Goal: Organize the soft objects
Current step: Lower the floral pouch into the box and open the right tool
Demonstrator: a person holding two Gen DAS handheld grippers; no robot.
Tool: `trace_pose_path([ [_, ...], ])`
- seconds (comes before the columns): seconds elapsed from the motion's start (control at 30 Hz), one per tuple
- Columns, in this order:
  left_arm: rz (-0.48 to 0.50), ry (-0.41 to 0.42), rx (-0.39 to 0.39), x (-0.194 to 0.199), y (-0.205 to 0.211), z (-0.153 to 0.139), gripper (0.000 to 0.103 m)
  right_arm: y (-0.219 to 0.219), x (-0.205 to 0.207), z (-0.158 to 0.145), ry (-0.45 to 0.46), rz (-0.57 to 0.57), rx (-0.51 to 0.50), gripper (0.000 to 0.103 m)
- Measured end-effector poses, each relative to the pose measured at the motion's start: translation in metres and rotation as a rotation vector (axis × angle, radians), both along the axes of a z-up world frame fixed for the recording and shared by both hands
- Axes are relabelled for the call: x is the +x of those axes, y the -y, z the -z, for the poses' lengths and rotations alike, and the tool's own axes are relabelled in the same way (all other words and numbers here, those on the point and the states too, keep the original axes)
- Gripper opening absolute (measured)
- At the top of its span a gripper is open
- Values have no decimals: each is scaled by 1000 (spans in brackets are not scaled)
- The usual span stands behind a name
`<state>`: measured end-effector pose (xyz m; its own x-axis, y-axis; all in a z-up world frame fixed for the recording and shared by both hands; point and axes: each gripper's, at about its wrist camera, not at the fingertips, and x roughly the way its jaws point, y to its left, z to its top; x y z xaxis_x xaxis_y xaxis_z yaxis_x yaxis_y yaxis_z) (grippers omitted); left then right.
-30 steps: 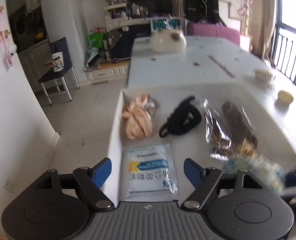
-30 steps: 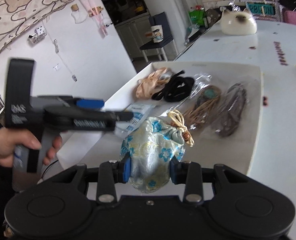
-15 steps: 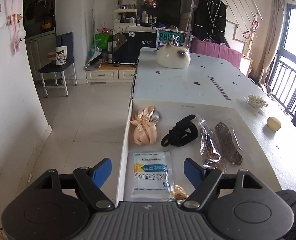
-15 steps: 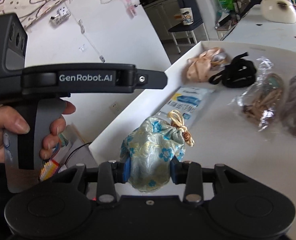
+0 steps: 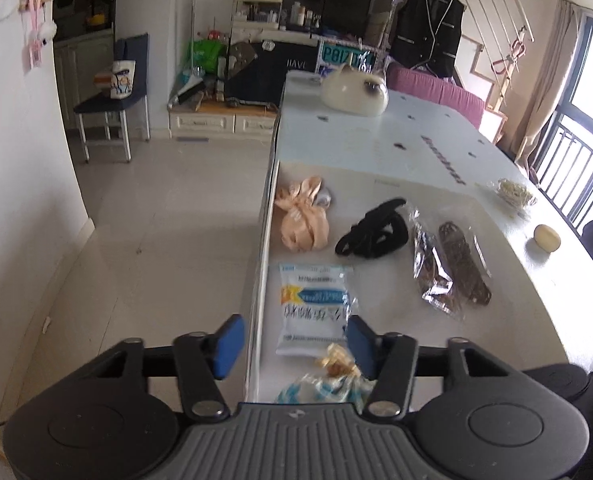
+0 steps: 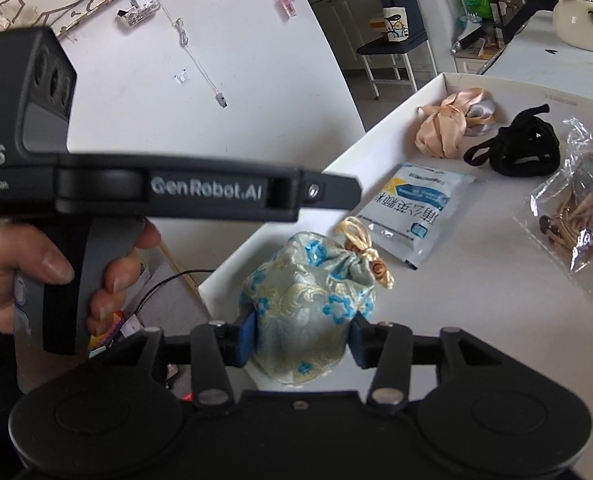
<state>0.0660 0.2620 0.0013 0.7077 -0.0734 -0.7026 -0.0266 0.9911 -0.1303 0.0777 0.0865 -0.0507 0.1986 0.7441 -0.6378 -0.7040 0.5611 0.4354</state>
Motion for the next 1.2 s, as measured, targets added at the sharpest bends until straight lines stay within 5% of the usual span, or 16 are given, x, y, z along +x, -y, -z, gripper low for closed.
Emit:
trace_pose_path([
  [0.47,33,-21,-75,-4,2,8,44,8,-4,-4,7,20,3,53],
  [0.67,20,-24,-48,-1,10,9,46,16,-6,-9,16,38,9,53],
  [0.9,-17,4,-26,-5,11,-2,79,34,-12,-23,60,64,35,59],
  [1.2,-38,52,21,-17,22,-20,98,61,-17,-38,131,117,12,82],
])
